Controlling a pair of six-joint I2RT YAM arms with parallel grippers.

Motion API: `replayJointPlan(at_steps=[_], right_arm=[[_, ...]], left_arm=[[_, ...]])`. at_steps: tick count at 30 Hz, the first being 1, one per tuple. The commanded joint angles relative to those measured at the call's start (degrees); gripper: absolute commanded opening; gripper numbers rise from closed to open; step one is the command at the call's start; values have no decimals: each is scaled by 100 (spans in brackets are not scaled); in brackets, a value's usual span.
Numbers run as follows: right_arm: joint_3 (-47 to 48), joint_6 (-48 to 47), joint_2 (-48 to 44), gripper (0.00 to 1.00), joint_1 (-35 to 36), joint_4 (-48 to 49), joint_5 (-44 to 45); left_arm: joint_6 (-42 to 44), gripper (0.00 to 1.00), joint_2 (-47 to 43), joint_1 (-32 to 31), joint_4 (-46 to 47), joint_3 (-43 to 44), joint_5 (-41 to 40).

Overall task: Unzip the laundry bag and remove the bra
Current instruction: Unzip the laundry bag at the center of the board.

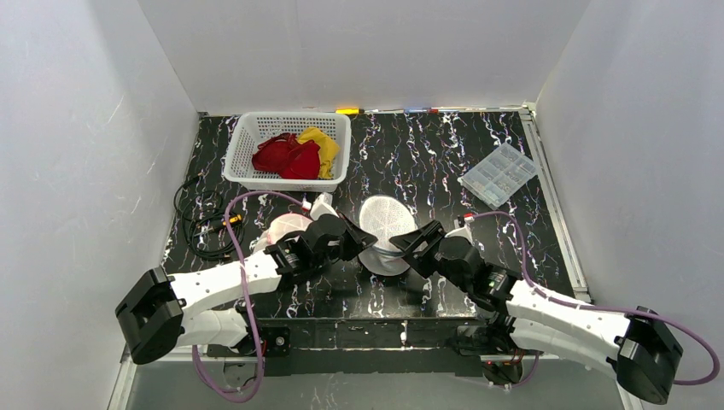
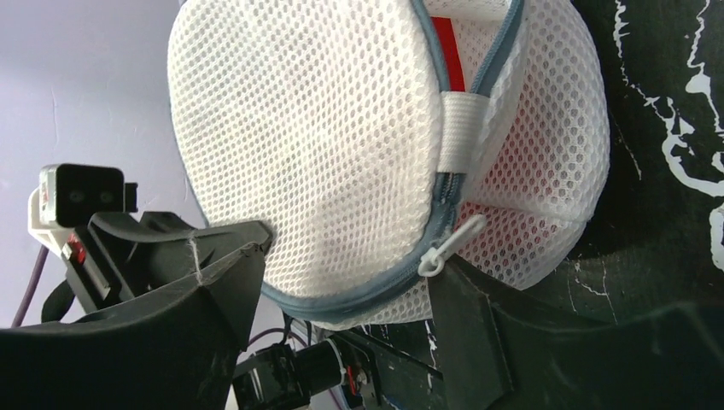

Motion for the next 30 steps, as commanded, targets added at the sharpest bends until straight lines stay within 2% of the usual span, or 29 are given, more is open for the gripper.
replayJointPlan(at_steps=[1, 4, 7, 11, 12, 14, 16, 19, 20, 22, 25, 30], right_arm=[[76, 177, 109, 74, 0, 501, 315], [29, 183, 171, 63, 2, 588, 384], [15, 33, 203, 39, 1, 650, 404], [299, -889, 101, 2, 4, 432, 465], [441, -1219, 53, 1, 0, 292, 481], [768, -2071, -44, 1, 5, 34, 461], [1169, -3011, -91, 1, 6, -340, 355], [1814, -4339, 61, 1, 1, -943, -84], [2017, -4708, 167, 1, 0, -1080, -369], [2447, -5312, 476, 1, 0, -1319, -819], [2965, -5892, 905, 1, -5, -1305, -1621], [3552, -6312, 1392, 1, -8, -884, -2915]], left_arm=[[290, 0, -307, -121, 104, -71, -460], [378, 0, -351, -182, 104, -95, -525], [536, 0, -356, -271, 104, -70, -592], [827, 0, -350, -309, 85, -17, -548], [936, 8, -382, -309, -13, 16, -533], [940, 33, -533, -309, -538, 125, -631], [1335, 59, -743, -309, -1043, 270, -631], [1754, 83, -1211, -309, -1819, 432, -818], [1889, 88, -1390, -303, -2057, 493, -903], [2266, 90, -1766, -296, -2376, 604, -1015], [2754, 90, -2293, -277, -2867, 921, -1288], [3368, 89, -2850, -266, -3525, 1422, -1895]])
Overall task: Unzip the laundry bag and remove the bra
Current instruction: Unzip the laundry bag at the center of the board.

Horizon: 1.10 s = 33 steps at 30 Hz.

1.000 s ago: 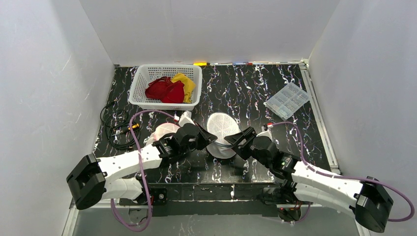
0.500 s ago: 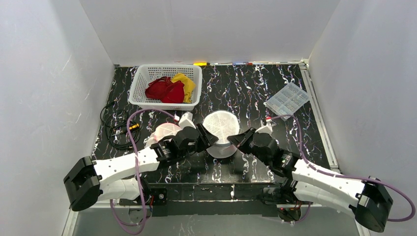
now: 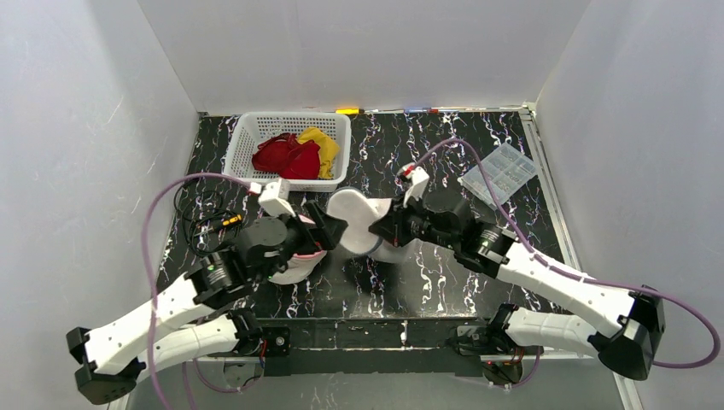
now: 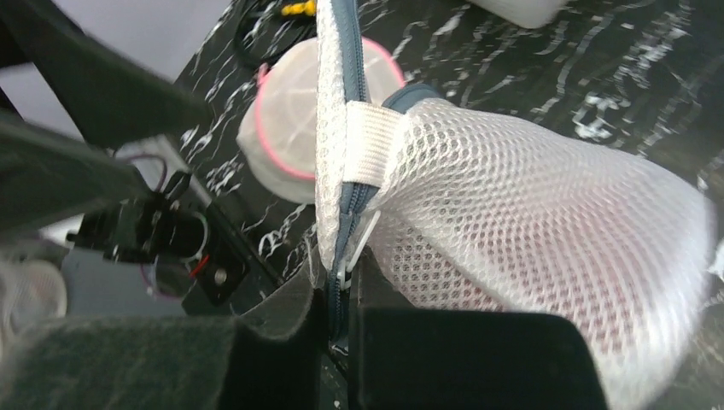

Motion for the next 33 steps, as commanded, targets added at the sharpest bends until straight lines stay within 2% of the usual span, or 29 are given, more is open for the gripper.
replayJointPlan(at_steps=[1, 4, 8, 17, 29, 33], right_arm=[[641, -956, 262, 1, -4, 297, -1325], [526, -1094, 366, 1, -99, 198, -1381], [-174, -1083, 175, 1, -185, 199, -1276], [-1741, -750, -565, 1, -212, 437, -631], [-2113, -522, -1399, 1, -237, -63, -465], [-2303, -344, -1638, 1, -245, -30, -542]], left_arm=[[853, 89, -454, 10, -885, 408, -838], [923, 88, -659, 13, -970, 354, -962], [872, 87, -706, 12, -937, 59, -791], [1182, 87, 106, 23, -222, -477, 308], [1391, 85, 1061, 221, 493, -782, 1118], [1363, 83, 1272, 695, 1316, -1147, 1968]])
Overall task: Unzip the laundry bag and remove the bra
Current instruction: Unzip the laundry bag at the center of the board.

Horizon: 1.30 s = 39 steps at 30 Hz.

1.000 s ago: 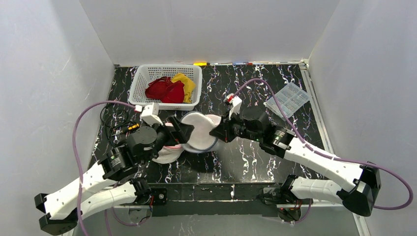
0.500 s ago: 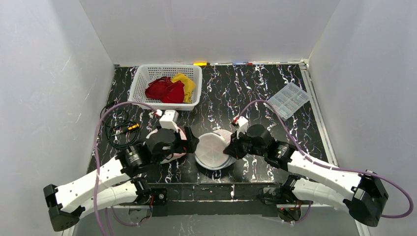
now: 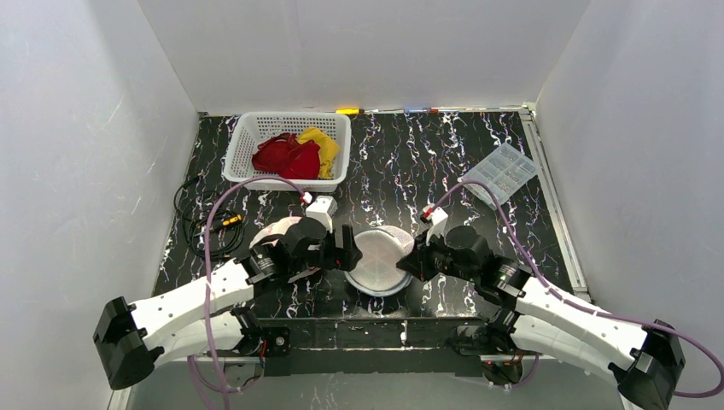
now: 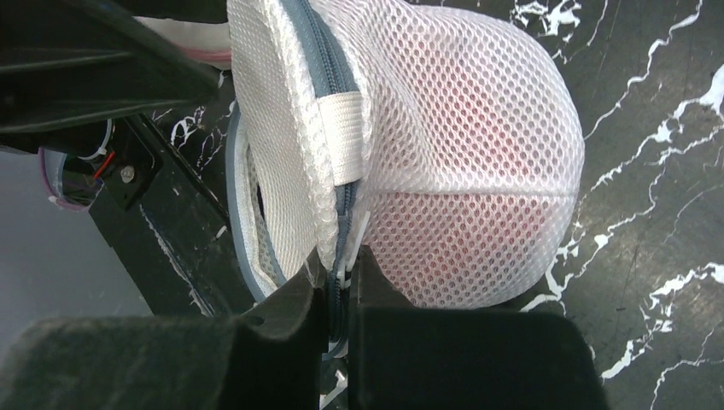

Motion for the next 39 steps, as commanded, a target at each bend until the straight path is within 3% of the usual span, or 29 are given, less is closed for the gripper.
replayJointPlan(at_steps=[1, 9, 19, 25, 28, 31, 33, 36, 39], right_arm=[[-183, 199, -245, 1, -17, -4, -2], [-281, 332, -327, 1, -38, 4, 11], [-316, 519, -425, 1, -54, -75, 541], [-429, 803, -575, 1, -63, -87, 1031], [-407, 860, -588, 3, -63, -105, 1096], [-176, 861, -618, 35, -64, -306, 1157], [91, 839, -671, 60, -63, -527, 1233], [609, 753, -703, 85, -59, -940, 1437], [1191, 610, -614, 95, -61, -1465, 1835]], left_arm=[[33, 83, 204, 523, 980, -371, 999], [10, 70, 699, 831, 1720, -416, 2063], [-5, 57, 347, 831, 1702, -602, 2168], [-10, 41, 355, 824, 1720, -637, 2239], [-1, 24, 490, 828, 1734, -559, 2327], [-45, 0, 632, 831, 1625, -359, 2362], [-81, 0, 697, 824, 1439, -137, 2364], [-165, 0, 751, 823, 938, 291, 2268], [-214, 0, 911, 833, 351, 906, 2121]])
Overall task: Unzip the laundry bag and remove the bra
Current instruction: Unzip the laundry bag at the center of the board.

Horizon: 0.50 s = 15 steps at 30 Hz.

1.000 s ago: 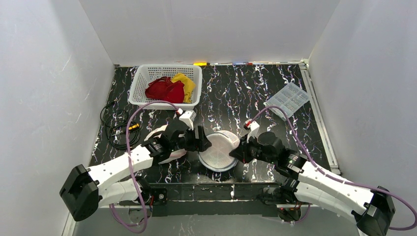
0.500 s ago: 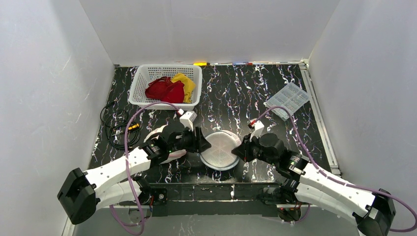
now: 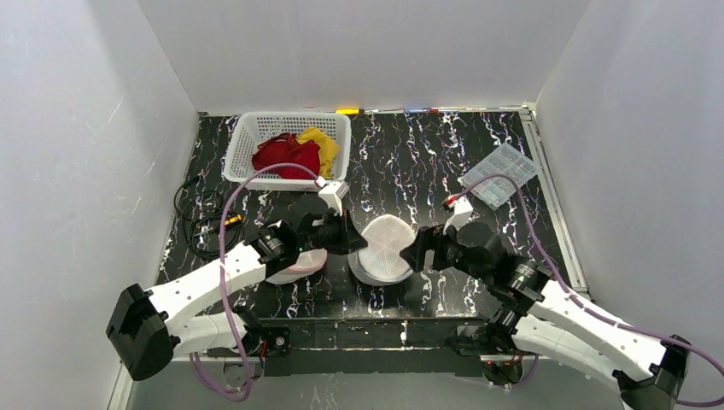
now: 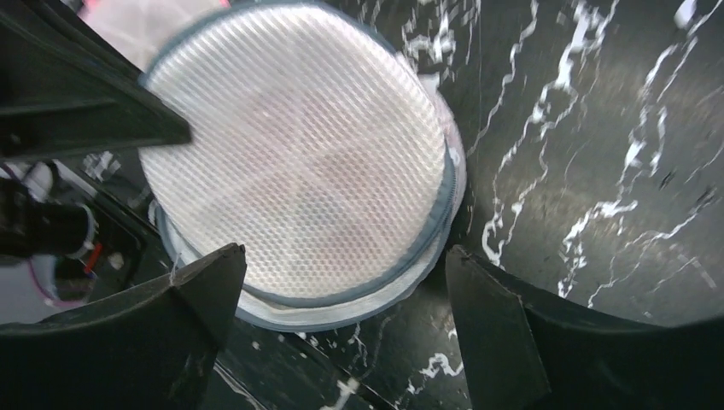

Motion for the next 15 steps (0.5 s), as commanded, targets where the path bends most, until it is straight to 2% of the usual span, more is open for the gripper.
replayJointPlan(at_steps=[1, 7, 11, 15], right_arm=[[1046, -219, -26, 96, -13, -629, 758], [1414, -329, -96, 98, -19, -955, 1567], [1210, -352, -147, 97, -18, -659, 1205], [1029, -342, -95, 92, -21, -254, 557]], left_arm=[[-72, 0, 172, 18, -943, 960, -151], [-103, 0, 852, 19, -2170, 2183, -166], [-77, 0, 1083, 20, -2453, 2527, -182], [-214, 0, 1015, 18, -2043, 2238, -64]])
